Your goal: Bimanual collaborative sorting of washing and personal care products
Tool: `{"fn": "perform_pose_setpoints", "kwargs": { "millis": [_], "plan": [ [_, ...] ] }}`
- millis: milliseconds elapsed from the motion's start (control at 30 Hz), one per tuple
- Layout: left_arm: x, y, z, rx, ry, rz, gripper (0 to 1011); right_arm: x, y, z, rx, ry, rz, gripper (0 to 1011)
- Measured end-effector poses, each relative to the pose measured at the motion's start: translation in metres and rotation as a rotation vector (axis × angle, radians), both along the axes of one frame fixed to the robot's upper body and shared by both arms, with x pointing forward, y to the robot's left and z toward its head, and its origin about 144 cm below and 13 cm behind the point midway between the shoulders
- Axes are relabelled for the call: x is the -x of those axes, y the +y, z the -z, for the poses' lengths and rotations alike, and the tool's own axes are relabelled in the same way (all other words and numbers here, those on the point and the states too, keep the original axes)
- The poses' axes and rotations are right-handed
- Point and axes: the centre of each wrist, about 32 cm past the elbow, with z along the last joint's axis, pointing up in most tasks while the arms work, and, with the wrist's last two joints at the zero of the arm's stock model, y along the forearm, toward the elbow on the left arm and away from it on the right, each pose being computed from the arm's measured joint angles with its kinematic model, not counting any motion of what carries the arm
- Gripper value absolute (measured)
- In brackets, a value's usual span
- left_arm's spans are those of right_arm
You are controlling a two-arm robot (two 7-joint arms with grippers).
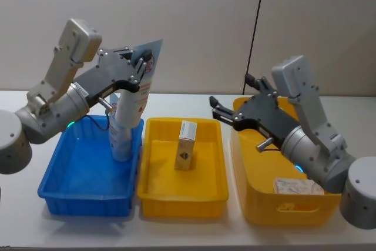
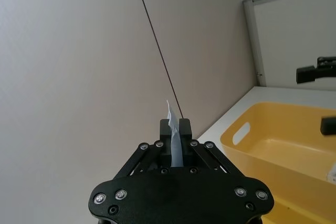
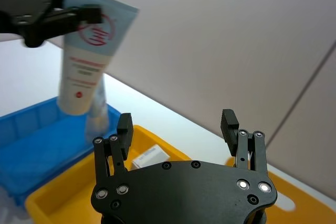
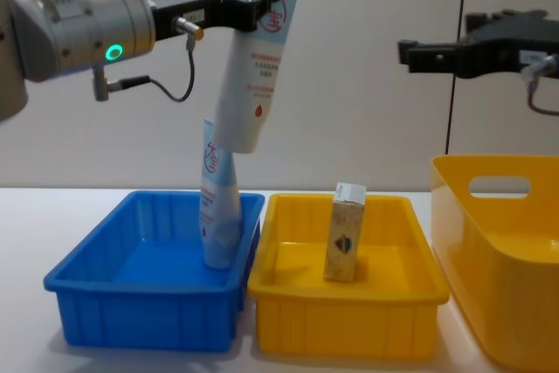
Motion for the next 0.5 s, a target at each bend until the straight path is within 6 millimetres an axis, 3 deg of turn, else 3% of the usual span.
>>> {"fn": "perform_pose_setpoints", "kwargs": {
  "millis": [500],
  "plan": [
    [0.016, -0.009, -0.022, -0.015, -0.006, -0.029, 83, 0.001, 0.016, -0.004, 0.063, -0.013, -0.172, 1004]
  ]
}}
